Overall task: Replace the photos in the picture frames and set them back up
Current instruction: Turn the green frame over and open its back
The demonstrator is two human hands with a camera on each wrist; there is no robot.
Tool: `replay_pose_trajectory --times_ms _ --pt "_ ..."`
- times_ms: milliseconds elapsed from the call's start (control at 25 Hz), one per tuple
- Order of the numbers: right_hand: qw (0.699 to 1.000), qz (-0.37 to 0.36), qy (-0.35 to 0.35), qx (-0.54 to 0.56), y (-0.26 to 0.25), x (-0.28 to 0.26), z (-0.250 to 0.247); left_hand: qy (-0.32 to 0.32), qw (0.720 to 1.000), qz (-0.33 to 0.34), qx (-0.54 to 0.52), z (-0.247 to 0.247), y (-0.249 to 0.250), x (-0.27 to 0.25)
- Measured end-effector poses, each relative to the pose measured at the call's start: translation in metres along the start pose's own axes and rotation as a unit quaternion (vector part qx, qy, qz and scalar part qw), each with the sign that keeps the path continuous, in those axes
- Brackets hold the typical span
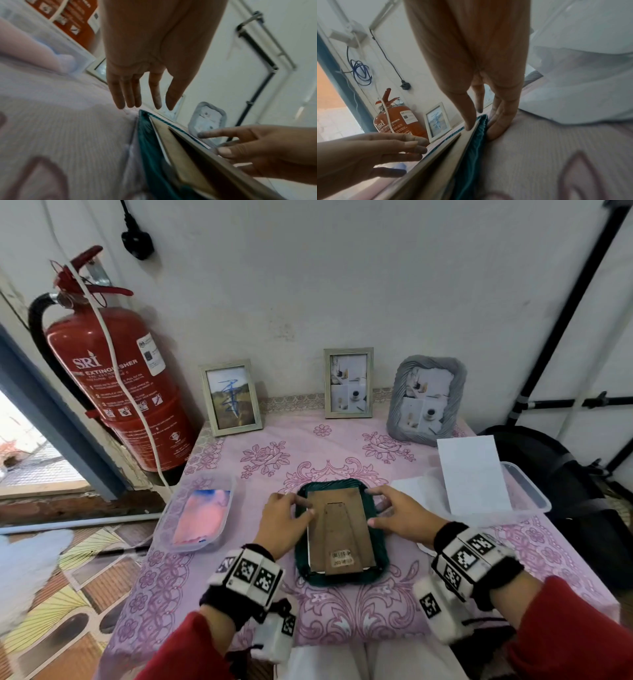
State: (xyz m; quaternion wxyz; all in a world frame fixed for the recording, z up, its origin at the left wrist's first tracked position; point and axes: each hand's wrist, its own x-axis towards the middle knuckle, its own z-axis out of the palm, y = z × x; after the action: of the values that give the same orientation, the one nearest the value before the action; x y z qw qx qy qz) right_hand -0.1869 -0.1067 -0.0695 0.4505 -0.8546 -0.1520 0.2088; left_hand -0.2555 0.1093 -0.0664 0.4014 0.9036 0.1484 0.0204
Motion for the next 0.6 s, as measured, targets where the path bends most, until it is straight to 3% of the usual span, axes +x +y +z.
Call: replay_pose_trajectory --times_ms 120,240,600 --pt "0.999 -0.007 -0.019 0.036 0.008 -0.01 0.001 -0.01 0.99 -0.02 0.143 0.016 0.011 -0.027" --pt "0.999 -0.016 -0.011 0.043 0.01 -0.011 0.001 -0.004 0.981 -0.054 0.187 0.026 0.017 -0.038" --pt "0.997 -0.071 0.036 0.01 0.009 -0.014 0.01 0.082 0.994 -0.055 0.042 0.027 0.016 -0.045"
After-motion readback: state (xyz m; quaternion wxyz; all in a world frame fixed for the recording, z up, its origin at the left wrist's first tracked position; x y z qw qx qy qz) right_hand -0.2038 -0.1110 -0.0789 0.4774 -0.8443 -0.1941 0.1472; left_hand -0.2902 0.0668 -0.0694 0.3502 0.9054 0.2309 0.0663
